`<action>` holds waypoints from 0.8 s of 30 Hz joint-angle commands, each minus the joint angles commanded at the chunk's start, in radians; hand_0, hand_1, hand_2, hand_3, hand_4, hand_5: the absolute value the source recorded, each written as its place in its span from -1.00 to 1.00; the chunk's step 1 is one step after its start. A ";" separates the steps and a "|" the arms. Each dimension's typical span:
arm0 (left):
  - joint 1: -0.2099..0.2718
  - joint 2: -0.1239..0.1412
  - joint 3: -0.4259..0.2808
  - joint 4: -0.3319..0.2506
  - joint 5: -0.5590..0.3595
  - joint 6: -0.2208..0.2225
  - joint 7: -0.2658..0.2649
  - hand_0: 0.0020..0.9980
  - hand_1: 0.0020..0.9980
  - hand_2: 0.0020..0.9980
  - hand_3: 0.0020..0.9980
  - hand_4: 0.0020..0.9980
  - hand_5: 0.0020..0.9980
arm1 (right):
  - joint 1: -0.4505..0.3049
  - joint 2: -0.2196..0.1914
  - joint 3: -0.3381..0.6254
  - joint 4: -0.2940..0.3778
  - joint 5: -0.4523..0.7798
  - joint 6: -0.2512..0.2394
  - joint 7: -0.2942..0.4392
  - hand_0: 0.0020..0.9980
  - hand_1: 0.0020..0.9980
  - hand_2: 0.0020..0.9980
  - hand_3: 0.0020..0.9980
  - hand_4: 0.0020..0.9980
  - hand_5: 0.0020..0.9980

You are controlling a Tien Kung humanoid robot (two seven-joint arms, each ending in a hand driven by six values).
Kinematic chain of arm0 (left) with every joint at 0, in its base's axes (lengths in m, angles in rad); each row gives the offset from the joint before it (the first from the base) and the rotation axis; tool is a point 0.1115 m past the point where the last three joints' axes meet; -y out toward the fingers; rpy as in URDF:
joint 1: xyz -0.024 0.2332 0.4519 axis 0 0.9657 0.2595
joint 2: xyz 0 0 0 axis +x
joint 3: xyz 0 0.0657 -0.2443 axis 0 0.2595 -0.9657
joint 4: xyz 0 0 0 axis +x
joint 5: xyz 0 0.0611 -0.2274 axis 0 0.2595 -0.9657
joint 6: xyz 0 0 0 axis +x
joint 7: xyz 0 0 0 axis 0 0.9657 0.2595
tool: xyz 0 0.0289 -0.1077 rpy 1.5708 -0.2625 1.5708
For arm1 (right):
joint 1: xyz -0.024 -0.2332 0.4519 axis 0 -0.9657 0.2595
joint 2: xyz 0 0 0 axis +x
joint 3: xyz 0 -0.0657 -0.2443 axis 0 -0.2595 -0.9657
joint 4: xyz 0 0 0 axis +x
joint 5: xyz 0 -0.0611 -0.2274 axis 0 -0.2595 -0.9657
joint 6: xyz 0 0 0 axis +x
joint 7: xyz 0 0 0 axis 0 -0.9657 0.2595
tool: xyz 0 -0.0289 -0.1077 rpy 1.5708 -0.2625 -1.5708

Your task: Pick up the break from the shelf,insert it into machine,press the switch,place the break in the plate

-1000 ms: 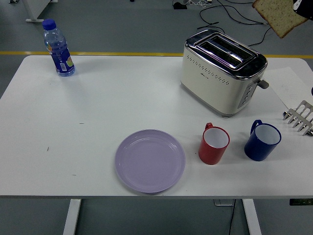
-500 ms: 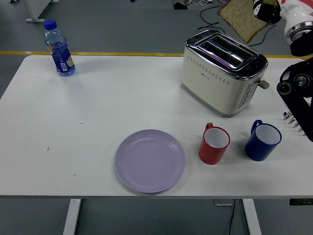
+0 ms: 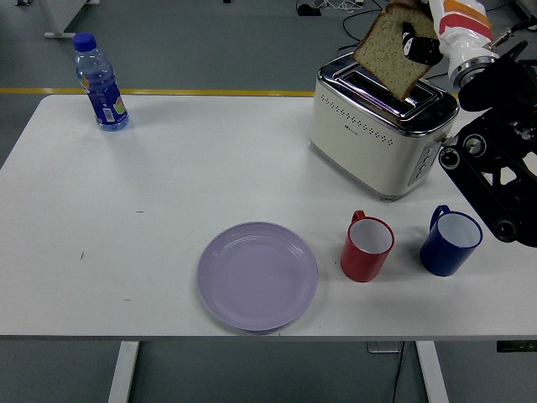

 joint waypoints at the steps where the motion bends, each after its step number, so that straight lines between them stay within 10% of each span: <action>1: 0.000 0.000 0.000 0.000 0.001 0.000 0.000 0.30 0.14 0.18 0.21 -0.36 0.93 | -0.002 0.003 0.000 -0.008 -0.001 -0.003 0.001 -0.43 -0.36 -0.21 0.00 -0.27 -1.00; 24: 0.001 -0.002 -0.006 0.000 0.007 -0.001 -0.001 0.31 0.14 0.19 0.21 -0.36 0.93 | 0.019 0.043 -0.031 -0.135 -0.035 -0.009 0.021 -0.43 -0.36 -0.20 0.02 -0.25 -1.00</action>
